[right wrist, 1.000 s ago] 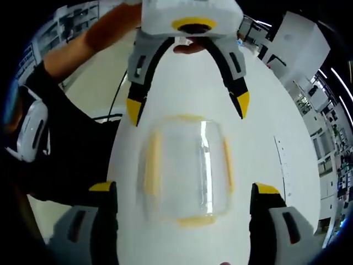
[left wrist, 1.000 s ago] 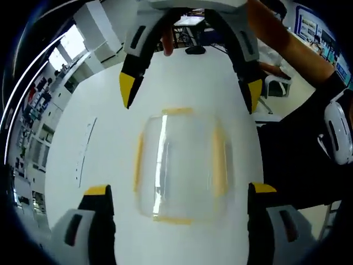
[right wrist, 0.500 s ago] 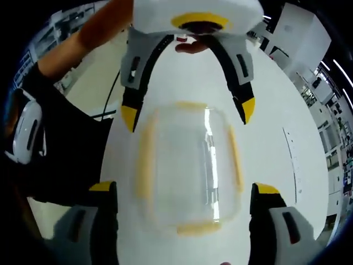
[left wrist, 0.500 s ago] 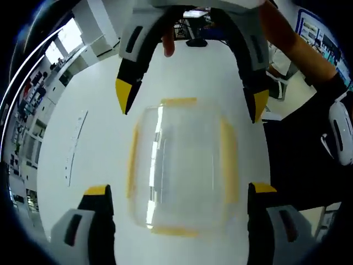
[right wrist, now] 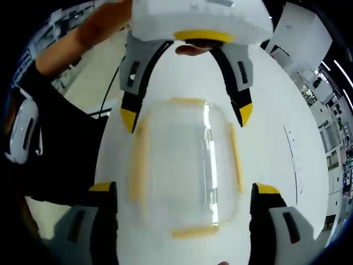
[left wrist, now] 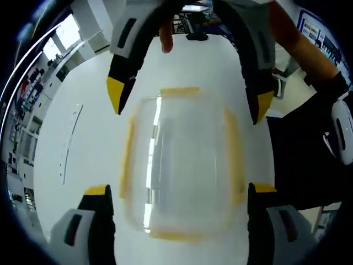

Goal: Snap each plastic latch of the storage box into its locked position after aligning the lid with the box until every specified latch is closed and the lid sits flush.

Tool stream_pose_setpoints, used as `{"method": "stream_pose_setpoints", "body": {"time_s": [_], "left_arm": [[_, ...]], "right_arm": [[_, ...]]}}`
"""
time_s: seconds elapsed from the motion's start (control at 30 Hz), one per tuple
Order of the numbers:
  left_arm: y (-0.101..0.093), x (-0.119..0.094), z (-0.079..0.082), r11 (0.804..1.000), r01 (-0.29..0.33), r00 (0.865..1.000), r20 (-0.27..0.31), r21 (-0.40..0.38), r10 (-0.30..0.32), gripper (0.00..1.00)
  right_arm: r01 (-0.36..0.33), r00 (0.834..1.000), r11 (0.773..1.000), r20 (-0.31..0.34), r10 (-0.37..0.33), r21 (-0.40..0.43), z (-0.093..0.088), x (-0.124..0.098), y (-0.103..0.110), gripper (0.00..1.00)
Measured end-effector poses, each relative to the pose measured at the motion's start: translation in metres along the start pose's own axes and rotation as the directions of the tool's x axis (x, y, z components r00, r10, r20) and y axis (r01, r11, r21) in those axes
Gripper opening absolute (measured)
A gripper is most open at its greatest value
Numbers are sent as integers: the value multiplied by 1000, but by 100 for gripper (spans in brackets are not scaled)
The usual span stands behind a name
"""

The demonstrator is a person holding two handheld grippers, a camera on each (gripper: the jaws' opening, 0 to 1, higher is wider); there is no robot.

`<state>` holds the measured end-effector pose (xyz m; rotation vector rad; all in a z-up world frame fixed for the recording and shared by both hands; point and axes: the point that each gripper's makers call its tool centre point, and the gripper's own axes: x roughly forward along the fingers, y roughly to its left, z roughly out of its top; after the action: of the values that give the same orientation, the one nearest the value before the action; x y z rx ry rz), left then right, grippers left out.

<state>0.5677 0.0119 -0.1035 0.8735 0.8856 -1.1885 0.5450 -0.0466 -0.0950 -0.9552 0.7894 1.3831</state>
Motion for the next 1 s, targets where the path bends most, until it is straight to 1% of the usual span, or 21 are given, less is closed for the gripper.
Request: {"method": "stream_pose_setpoints", "body": {"time_s": [0.13,0.2,0.23,0.37,0.43,0.53,0.57,0.63,0.73,0.8,0.87,0.9,0.97,1.0], "left_arm": [[9,1,-1,1000,0,1000,-2,-2,0,100],[10,1,-1,1000,4,1000,-3,-6,-4,100],[4,3,-1,1000,5,1000,-3,-6,-5,100],[-2,6,-1,1000,7,1000,1,-10,-7,100],[-2,8,-1,1000,13,1000,0,-11,-13,100],[-3,11,-4,1000,24,1000,-5,-17,-24,100],[-7,13,-4,999,25,1000,-6,-20,-25,100],[-10,15,-4,1000,22,1000,-4,-16,-22,100],[-11,16,-5,1000,20,1000,-1,-16,-20,100],[-12,17,-5,1000,17,1000,-1,-15,-17,100],[-10,17,-6,1000,20,1000,3,-17,-20,100],[-14,18,-6,1000,21,1000,5,-18,-21,100],[-15,19,-6,1000,20,1000,8,-18,-20,100],[-16,19,-6,1000,19,1000,10,-16,-19,100]], "right_arm": [[-12,1000,1000,-12,12,13,-5,2,0,100],[-18,1000,1000,-11,18,22,-6,2,-1,100],[-19,1000,1000,-10,19,23,-6,3,-1,100],[-24,1000,999,-12,24,23,-6,5,-1,100],[-29,999,999,-17,30,25,-7,6,-1,100],[-24,999,999,-21,25,22,-6,6,-10,100],[-24,1000,999,-19,25,23,-5,7,-11,100],[-29,999,999,-17,30,29,-5,8,-14,100],[-23,999,999,-22,24,31,-7,10,-13,100],[-20,1000,1000,-16,20,15,-7,13,-11,100],[-20,999,999,-24,21,26,-9,16,-12,100],[-20,999,999,-27,21,28,-10,17,-12,100],[-28,999,999,-28,29,41,-10,19,-17,100],[-31,999,999,-24,32,38,-9,21,-12,100]]}}
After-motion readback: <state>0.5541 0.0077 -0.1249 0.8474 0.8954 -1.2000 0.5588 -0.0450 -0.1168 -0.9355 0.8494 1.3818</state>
